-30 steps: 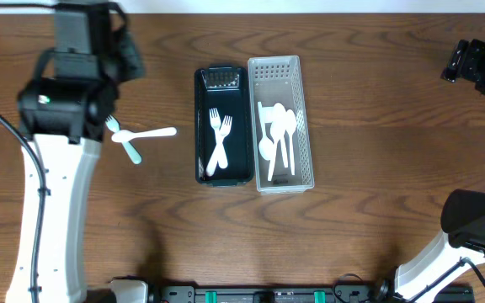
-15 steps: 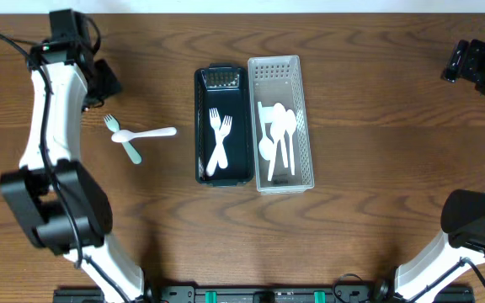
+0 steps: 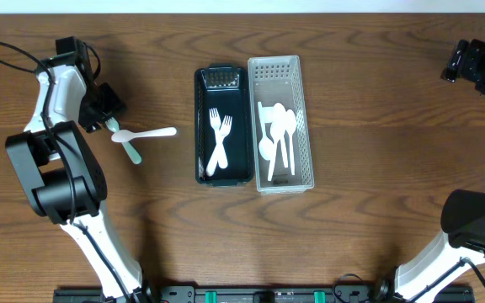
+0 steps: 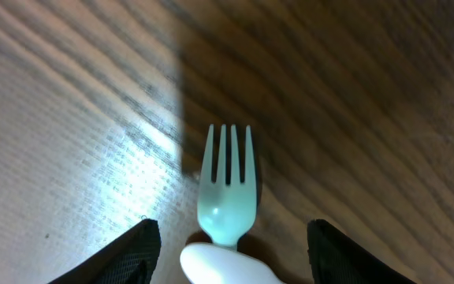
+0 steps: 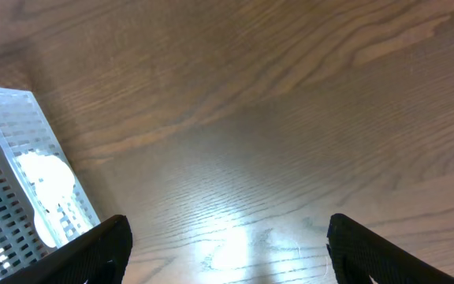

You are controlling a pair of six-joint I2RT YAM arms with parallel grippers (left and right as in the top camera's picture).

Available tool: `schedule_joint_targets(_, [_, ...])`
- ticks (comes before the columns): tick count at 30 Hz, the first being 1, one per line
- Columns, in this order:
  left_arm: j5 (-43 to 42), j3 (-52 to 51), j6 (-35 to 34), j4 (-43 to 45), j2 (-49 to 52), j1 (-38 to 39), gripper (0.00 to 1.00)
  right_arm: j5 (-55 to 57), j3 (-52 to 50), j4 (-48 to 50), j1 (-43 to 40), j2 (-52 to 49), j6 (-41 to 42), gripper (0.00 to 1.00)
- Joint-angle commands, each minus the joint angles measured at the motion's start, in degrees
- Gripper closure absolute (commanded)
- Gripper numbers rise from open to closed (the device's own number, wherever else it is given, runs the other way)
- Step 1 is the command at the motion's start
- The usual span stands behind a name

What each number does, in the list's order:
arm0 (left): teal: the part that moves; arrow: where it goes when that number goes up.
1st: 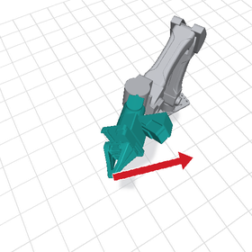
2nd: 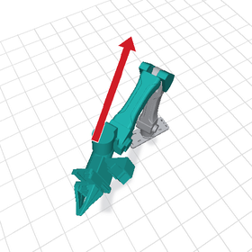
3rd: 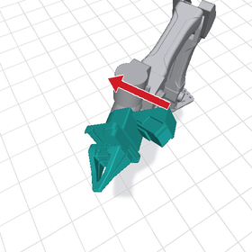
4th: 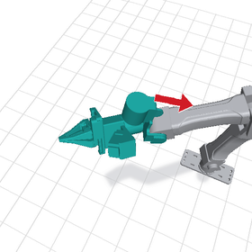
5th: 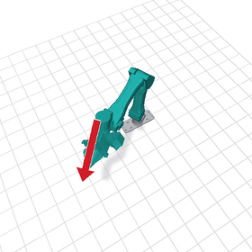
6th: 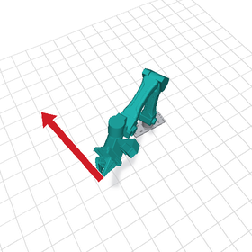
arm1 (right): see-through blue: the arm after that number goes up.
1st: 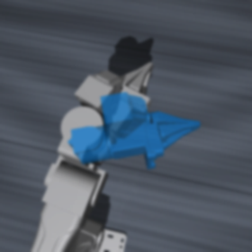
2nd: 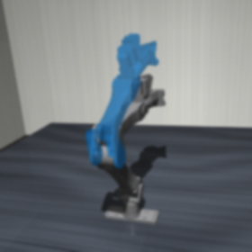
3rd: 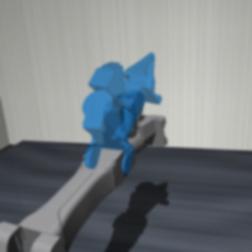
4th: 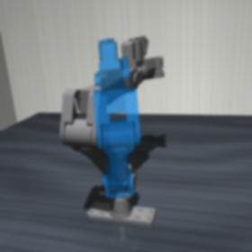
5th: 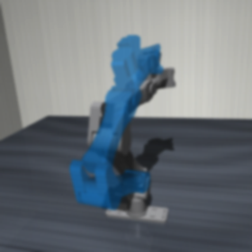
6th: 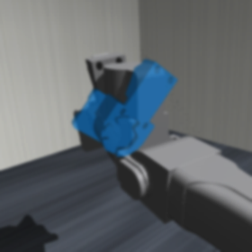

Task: Pack container
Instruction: 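Lower left gripper onto the last white fork and grasp it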

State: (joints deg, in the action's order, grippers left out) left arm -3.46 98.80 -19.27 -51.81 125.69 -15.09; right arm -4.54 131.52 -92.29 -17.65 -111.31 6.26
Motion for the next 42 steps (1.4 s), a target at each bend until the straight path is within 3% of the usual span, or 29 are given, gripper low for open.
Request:
schedule_joint_targets(1, [-0.42, -0.37, 0.31, 0.83, 0.83, 0.0, 0.38, -0.46, 0.68, -0.11, 0.48, 0.57, -0.76, 0.18])
schedule_joint_targets(42, [-0.44, -3.45, 0.28, 3.74, 2.95, 0.0, 0.38, -0.44, 0.68, -1.16, 0.48, 0.57, -0.76, 0.18])
